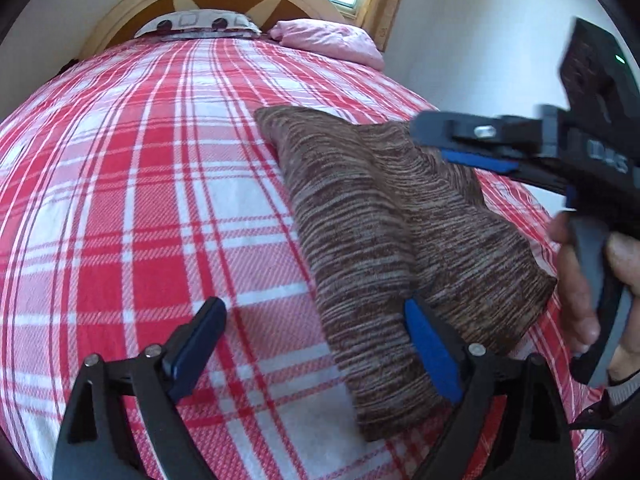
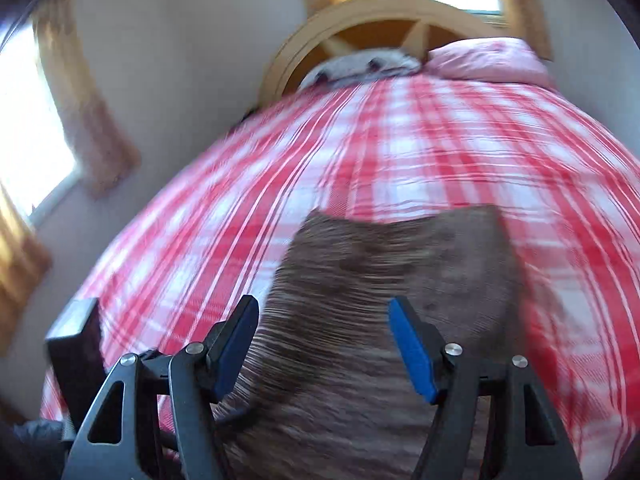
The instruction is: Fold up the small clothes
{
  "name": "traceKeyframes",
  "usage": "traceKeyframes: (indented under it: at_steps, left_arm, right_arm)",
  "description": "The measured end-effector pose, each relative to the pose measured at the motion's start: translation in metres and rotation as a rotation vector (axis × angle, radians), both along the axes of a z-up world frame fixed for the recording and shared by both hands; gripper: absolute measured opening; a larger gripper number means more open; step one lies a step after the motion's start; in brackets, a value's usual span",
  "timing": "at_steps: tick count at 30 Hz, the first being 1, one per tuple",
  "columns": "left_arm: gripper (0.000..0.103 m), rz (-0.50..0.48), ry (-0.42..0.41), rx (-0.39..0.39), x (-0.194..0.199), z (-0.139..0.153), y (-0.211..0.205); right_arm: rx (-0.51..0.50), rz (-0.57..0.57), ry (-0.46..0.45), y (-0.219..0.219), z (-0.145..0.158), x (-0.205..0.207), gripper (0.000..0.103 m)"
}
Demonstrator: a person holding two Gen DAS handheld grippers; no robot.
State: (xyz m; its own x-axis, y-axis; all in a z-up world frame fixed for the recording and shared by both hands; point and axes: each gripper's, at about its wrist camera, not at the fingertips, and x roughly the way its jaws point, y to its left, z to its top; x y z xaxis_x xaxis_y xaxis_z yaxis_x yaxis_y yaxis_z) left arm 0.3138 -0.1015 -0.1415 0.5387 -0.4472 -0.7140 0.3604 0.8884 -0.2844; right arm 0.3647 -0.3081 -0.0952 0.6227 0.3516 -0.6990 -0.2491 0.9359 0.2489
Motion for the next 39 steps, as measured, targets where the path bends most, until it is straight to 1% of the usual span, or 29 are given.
traceKeyframes:
  at_steps: [2, 3, 4, 5, 6, 8, 9, 11, 12, 13, 14, 15, 16, 17, 18, 20, 21, 24, 26, 28, 30, 32, 33, 35, 37, 39]
  left_arm:
    - [0.095, 0.017, 0.013, -0.024, 0.003, -0.001, 0.004]
    - [0.095, 0.023, 0.013, -0.032, 0.004, -0.001, 0.005]
    - [0.095, 0.027, 0.013, -0.035, 0.003, -0.001, 0.006]
    - [0.095, 0.033, 0.014, -0.034, 0.003, -0.002, 0.008]
    - [0.095, 0.04, 0.012, -0.034, 0.001, -0.001, 0.008]
    - [0.095, 0.047, 0.007, -0.035, -0.004, -0.002, 0.012]
    - [0.095, 0.053, 0.007, -0.042, -0.006, -0.003, 0.014]
    - [0.095, 0.07, 0.01, -0.056, -0.006, -0.004, 0.018]
    - [0.096, 0.071, 0.017, -0.063, -0.004, -0.005, 0.018]
    - [0.096, 0.07, 0.017, -0.061, -0.002, -0.005, 0.019]
    - [0.096, 0.069, 0.014, -0.055, -0.002, -0.005, 0.018]
    - [0.096, 0.068, 0.012, -0.049, -0.003, -0.005, 0.019]
    - [0.096, 0.069, 0.011, -0.042, -0.003, -0.005, 0.018]
    - [0.096, 0.07, 0.01, -0.039, -0.003, -0.005, 0.018]
    - [0.096, 0.07, 0.009, -0.037, -0.004, -0.005, 0.018]
    - [0.098, 0.068, 0.01, -0.036, -0.003, -0.006, 0.018]
    - [0.098, 0.069, 0.009, -0.036, -0.004, -0.006, 0.019]
    - [0.1, 0.067, 0.012, -0.035, -0.003, -0.007, 0.019]
    - [0.101, 0.064, 0.013, -0.032, -0.005, -0.007, 0.019]
    - [0.101, 0.063, 0.011, -0.023, -0.006, -0.006, 0.019]
    - [0.101, 0.063, 0.009, -0.014, -0.007, -0.007, 0.019]
    - [0.101, 0.061, 0.009, -0.006, -0.007, -0.007, 0.019]
    - [0.101, 0.06, 0.009, 0.0, -0.007, -0.007, 0.018]
    - [0.102, 0.059, 0.009, 0.011, -0.005, -0.007, 0.017]
    - [0.103, 0.059, 0.007, 0.02, -0.006, -0.008, 0.016]
    - [0.103, 0.058, 0.008, 0.021, -0.006, -0.007, 0.016]
  right_arm:
    - [-0.02, 0.036, 0.054, 0.019, -0.014, 0.018, 0.068]
    - [-0.034, 0.061, 0.098, 0.03, -0.027, 0.029, 0.068]
    - [-0.065, 0.07, 0.135, 0.037, -0.04, 0.034, 0.068]
    - [-0.116, 0.073, 0.19, 0.045, -0.055, 0.039, 0.066]
    - [-0.161, 0.075, 0.152, 0.051, -0.06, 0.04, 0.066]
    - [-0.2, 0.089, 0.145, 0.059, -0.059, 0.04, 0.065]
    - [-0.179, 0.089, 0.133, 0.06, -0.053, 0.039, 0.062]
    - [-0.109, 0.12, 0.082, 0.06, -0.038, 0.036, 0.062]
    - [-0.09, 0.135, 0.047, 0.063, -0.03, 0.036, 0.062]
    - [-0.086, 0.146, 0.039, 0.066, -0.027, 0.037, 0.062]
    - [-0.076, 0.167, 0.05, 0.072, -0.028, 0.043, 0.062]
    - [-0.055, 0.205, 0.112, 0.079, -0.038, 0.051, 0.062]
    - [-0.07, 0.229, 0.183, 0.088, -0.052, 0.058, 0.062]
    - [-0.118, 0.229, 0.207, 0.093, -0.061, 0.061, 0.062]
    - [-0.13, 0.214, 0.167, 0.094, -0.06, 0.061, 0.062]
    - [-0.045, 0.176, 0.181, 0.084, -0.056, 0.062, 0.062]
    - [-0.005, 0.161, 0.174, 0.077, -0.051, 0.057, 0.062]
    - [0.006, 0.148, 0.134, 0.067, -0.035, 0.034, 0.062]
    - [0.038, 0.158, 0.109, 0.059, -0.024, 0.015, 0.062]
    - [0.057, 0.155, 0.101, 0.047, -0.022, -0.007, 0.062]
    - [0.039, 0.124, 0.107, 0.039, -0.027, -0.017, 0.062]
    - [-0.036, 0.073, 0.143, 0.035, -0.042, -0.022, 0.062]
    - [-0.072, 0.068, 0.138, 0.035, -0.048, -0.025, 0.06]
    - [-0.084, 0.07, 0.102, 0.035, -0.049, -0.032, 0.059]
    - [-0.088, 0.061, 0.099, 0.035, -0.045, -0.038, 0.059]
    - [-0.062, 0.051, 0.078, 0.031, -0.037, -0.047, 0.059]
